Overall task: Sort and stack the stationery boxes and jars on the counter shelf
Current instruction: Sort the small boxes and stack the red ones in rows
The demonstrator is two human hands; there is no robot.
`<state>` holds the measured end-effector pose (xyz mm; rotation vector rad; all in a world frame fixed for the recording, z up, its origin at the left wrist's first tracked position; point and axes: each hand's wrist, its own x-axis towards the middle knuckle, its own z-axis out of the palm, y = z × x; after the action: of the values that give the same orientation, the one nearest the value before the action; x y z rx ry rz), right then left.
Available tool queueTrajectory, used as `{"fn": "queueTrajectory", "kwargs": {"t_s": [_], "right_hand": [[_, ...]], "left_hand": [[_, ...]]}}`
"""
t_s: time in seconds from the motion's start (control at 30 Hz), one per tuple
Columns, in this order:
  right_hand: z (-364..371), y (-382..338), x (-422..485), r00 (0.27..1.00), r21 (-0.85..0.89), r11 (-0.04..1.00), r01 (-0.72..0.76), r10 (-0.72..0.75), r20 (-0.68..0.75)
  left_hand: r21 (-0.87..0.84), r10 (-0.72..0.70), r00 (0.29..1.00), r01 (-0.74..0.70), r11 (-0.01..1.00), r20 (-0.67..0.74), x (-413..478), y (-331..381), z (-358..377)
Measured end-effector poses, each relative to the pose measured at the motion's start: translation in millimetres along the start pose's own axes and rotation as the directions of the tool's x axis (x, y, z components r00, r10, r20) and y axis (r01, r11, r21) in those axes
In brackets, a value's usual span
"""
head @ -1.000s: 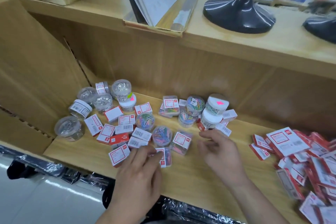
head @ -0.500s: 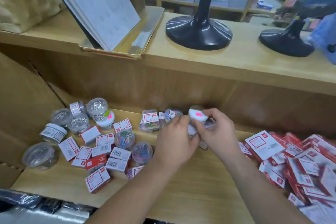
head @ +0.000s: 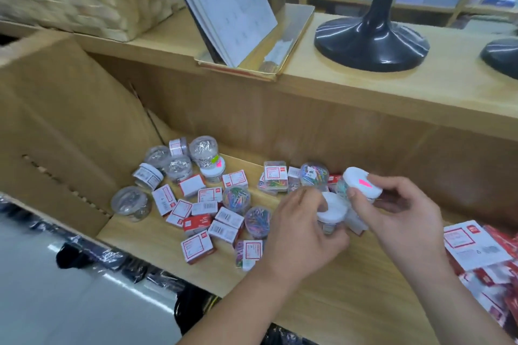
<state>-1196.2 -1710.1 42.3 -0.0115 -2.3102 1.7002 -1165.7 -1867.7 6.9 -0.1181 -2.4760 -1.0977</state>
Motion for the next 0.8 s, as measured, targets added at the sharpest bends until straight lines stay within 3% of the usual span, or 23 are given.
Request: {"fn": "queueTrajectory", "kwargs": {"t_s": [0.13,0.37,0.47,0.57,0.67,0.8], "right_hand": [[41,-11,-12,0.990,0.051,0.998,-0.034,0.027,0.138],[124,-23,-31,0.923,0.045,0.998,-0.041,0.020,0.384],[154,-28,-29,0.906,-0.035,0.999,0.010,0.006,0.422],[176,-27,-17,0.915,-0.177,0.982,0.068,0.010,0.404],[195,-27,0,0.908,-0.349,0.906,0.238,-0.081,0.411],[219,-26,18,0.909,-0.443,0.842,0.308,-0.123,0.398]], "left_hand": [[-0.017,-0.202,0.975,0.201,0.979,-0.091,-26,-23,-50],[-0.010,-0.380,0.887,0.391,0.920,-0.262,-60,-86,-142],[0.059,-0.393,0.875,0.425,0.903,-0.284,-61,-115,-172],[0.205,-0.318,0.902,0.384,0.900,-0.293,-49,-142,-191],[0.323,-0.300,0.917,0.377,0.868,-0.263,-35,-161,-196],[0.446,-0.245,0.936,0.337,0.829,-0.251,-22,-186,-188]]}}
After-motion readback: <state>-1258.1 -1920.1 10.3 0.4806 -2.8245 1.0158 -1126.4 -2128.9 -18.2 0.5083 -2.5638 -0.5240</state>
